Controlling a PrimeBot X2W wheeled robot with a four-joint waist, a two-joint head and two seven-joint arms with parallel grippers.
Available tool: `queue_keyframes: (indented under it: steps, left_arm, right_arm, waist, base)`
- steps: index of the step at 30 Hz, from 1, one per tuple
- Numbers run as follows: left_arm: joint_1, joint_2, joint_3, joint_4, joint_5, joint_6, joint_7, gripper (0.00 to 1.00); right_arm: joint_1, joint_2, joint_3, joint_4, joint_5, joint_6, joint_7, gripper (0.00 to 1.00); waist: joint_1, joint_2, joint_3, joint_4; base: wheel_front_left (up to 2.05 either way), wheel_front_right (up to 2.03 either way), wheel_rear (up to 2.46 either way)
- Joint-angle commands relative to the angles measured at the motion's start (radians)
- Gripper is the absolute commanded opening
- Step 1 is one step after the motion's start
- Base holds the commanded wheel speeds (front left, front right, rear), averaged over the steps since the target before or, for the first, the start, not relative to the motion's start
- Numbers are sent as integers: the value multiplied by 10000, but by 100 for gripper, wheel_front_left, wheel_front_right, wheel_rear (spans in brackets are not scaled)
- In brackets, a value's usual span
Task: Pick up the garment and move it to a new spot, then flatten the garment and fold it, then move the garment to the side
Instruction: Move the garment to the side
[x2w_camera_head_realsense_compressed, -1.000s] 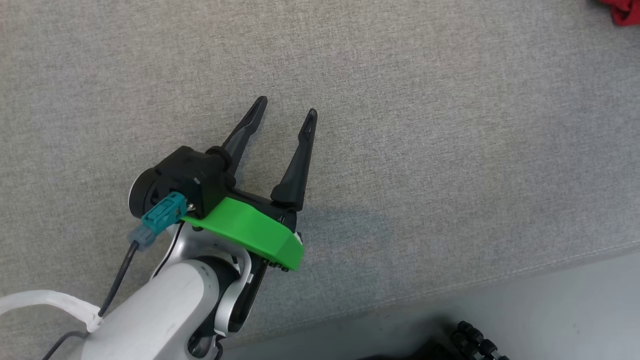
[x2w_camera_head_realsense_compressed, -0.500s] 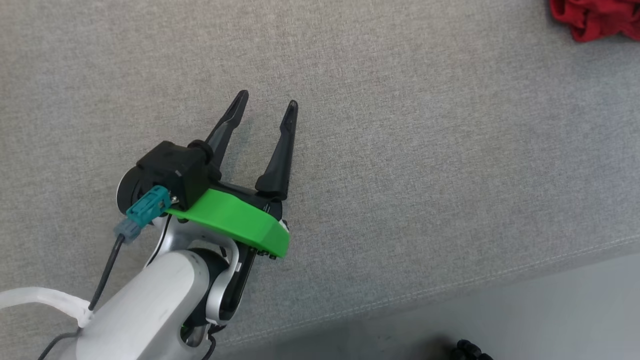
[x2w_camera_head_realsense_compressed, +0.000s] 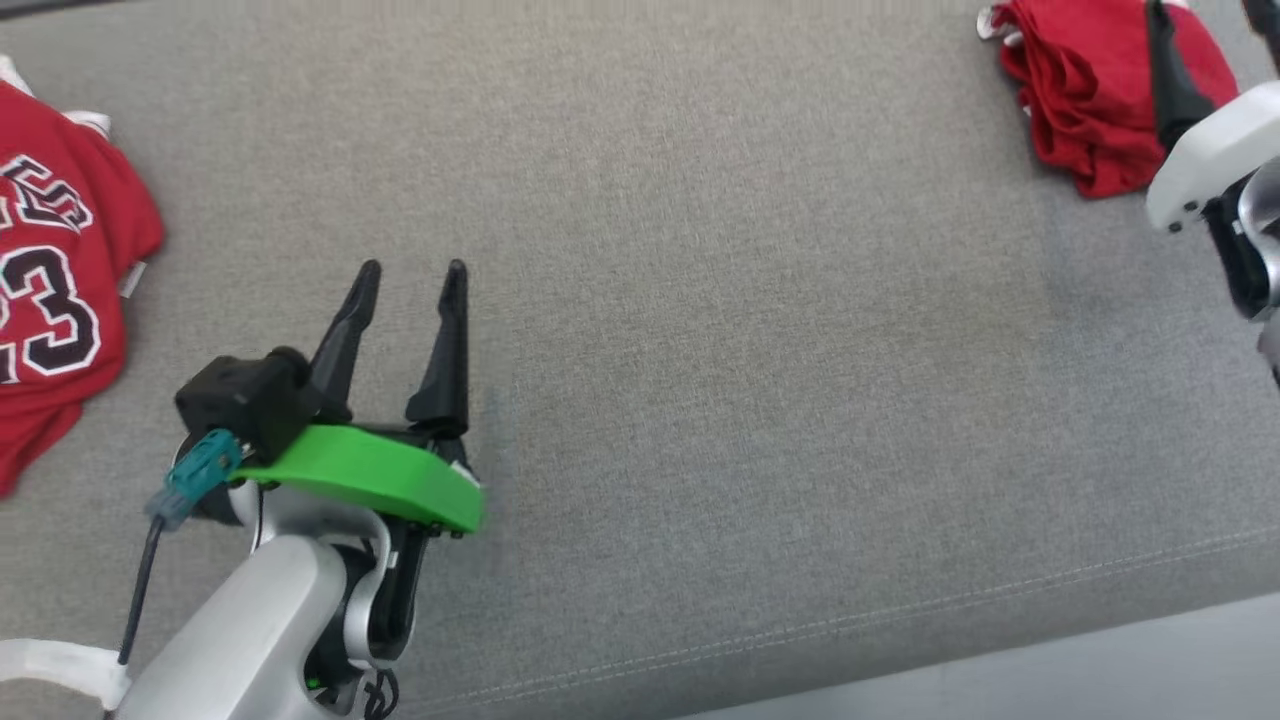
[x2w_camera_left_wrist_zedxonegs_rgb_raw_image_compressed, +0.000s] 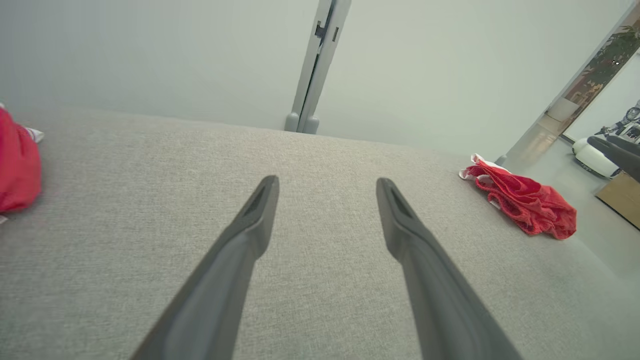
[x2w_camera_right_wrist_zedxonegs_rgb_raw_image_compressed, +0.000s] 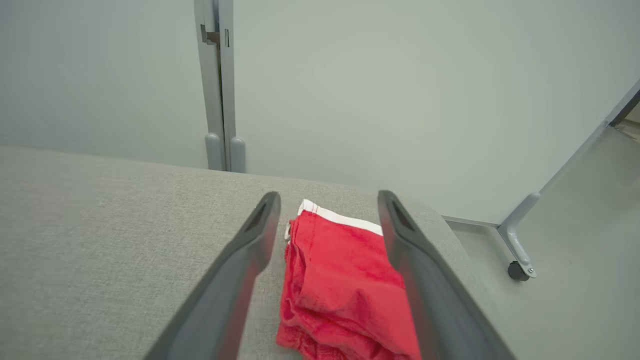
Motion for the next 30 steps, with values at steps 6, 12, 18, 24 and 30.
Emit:
queue_keyframes:
  steps: [6, 12, 18, 24, 30]
  left_arm:
    - [983, 484, 655, 504, -563, -156, -413, 100]
    - [1668, 1029, 1108, 915, -797, -449, -649, 100]
    - [2210, 1317, 1158, 1237, -590, -486, -786, 100]
    - [2752, 1496, 1104, 1450, -504, -538, -831, 100]
    - [3340, 1723, 1407, 1474, -706, -534, -902, 100]
  right_arm:
    - [1217, 487, -247, -509, 101, -14, -17, 100]
    - [2285, 1049, -563, -1087, -38, -14, 188, 100]
    - [3321, 1527, -1151, -1868, -481, -14, 335, 100]
    - [4597, 2175, -2135, -2999, -1131, -14, 618, 100]
    - [6392, 3168, -3480, -4903, -2117, -13, 1282, 100]
  waist:
    - [0, 0, -2017, 716]
    - [0, 0, -2598, 732]
    - [0, 0, -2939, 743]
    - [0, 0, -3227, 776]
    - [0, 0, -3393, 824]
  base:
    - [0, 0, 0]
    - [0, 0, 0]
    - [0, 0, 0]
    - [0, 0, 0]
    - [0, 0, 0]
